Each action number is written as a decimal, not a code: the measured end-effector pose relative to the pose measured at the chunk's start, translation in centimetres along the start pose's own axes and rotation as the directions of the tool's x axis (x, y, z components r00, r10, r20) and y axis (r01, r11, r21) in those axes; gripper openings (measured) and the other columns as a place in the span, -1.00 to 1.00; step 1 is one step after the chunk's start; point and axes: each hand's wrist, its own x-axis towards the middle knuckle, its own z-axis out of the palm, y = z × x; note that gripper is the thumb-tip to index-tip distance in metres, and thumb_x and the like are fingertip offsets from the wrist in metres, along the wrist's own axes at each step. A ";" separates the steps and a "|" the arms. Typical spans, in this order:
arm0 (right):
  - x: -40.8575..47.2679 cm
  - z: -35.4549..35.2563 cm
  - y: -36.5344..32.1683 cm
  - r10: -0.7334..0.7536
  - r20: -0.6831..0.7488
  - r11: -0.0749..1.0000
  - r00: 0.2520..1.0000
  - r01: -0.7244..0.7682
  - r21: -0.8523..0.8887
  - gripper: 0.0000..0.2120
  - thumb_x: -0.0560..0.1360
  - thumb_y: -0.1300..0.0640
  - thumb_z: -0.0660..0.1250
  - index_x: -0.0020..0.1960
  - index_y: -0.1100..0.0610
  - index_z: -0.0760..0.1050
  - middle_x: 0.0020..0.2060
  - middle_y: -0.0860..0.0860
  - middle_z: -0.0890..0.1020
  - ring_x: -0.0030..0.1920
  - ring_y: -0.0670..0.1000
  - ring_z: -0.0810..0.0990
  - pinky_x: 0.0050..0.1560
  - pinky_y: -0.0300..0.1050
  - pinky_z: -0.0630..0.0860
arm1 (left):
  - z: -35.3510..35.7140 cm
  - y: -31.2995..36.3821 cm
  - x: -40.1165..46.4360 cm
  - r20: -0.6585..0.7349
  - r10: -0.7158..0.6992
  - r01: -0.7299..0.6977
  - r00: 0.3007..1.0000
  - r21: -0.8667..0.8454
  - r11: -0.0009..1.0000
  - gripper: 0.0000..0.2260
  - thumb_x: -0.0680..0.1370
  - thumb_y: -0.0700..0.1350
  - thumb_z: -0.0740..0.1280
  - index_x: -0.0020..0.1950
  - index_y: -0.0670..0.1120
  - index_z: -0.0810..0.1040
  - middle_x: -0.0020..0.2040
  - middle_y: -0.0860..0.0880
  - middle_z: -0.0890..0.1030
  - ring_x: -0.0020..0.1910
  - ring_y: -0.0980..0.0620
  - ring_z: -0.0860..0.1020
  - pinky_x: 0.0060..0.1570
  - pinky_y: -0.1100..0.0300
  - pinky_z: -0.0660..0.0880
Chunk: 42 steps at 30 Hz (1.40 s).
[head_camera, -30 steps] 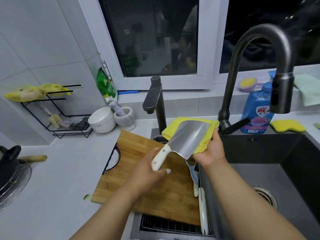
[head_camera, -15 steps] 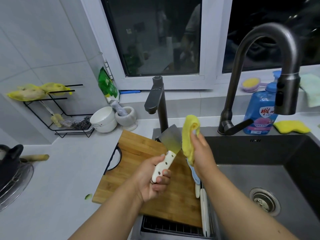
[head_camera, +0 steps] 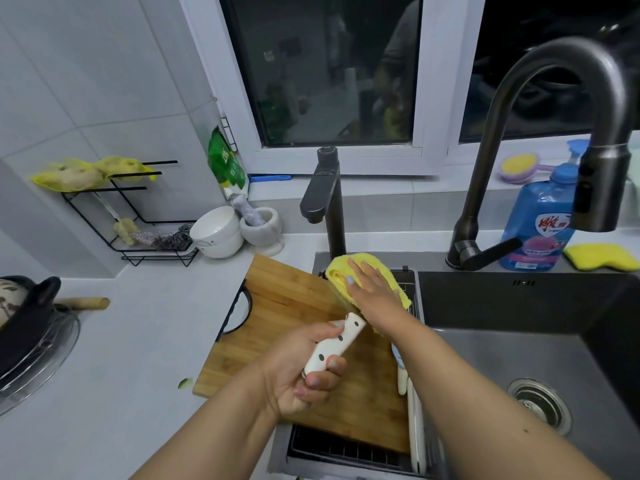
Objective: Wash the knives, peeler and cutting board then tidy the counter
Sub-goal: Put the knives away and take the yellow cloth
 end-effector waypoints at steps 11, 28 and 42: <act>0.3 -1.2 2.6 0.237 0.020 0.816 0.971 -0.210 0.538 -0.51 0.61 -0.20 0.04 0.51 -0.12 0.15 0.38 0.06 0.39 0.32 0.16 0.41 0.33 0.14 0.40 | -1.1 -0.6 -2.8 0.033 -0.002 0.004 0.999 -0.072 0.997 -0.87 0.46 -0.10 0.26 -0.15 -0.12 0.56 -0.49 -0.09 0.34 -0.75 0.07 0.29 -0.69 0.51 0.13; -3.5 -1.8 -0.6 0.155 -0.270 0.884 0.950 -0.012 0.467 -0.87 0.60 0.02 0.21 0.06 0.02 0.49 0.07 0.03 0.59 0.02 -0.02 0.53 0.00 -0.11 0.44 | -0.5 -1.2 -3.9 -0.158 0.259 -0.253 0.953 0.056 0.966 -0.60 0.38 -0.12 0.45 0.17 -0.24 0.53 -0.40 -0.05 0.46 -0.62 0.16 0.41 -0.71 0.37 0.32; -5.6 0.2 -7.9 -0.644 -0.191 0.759 0.741 0.651 -0.034 -0.52 0.31 0.11 0.55 0.19 -0.11 0.56 0.04 -0.18 0.51 0.12 -0.10 0.42 0.17 -0.38 0.29 | 0.2 3.1 -9.2 -0.221 0.373 -0.298 0.901 0.310 0.903 -0.68 0.30 0.10 0.23 -0.34 -0.16 0.50 -0.53 -0.04 0.32 -0.73 0.12 0.22 -0.65 0.47 0.06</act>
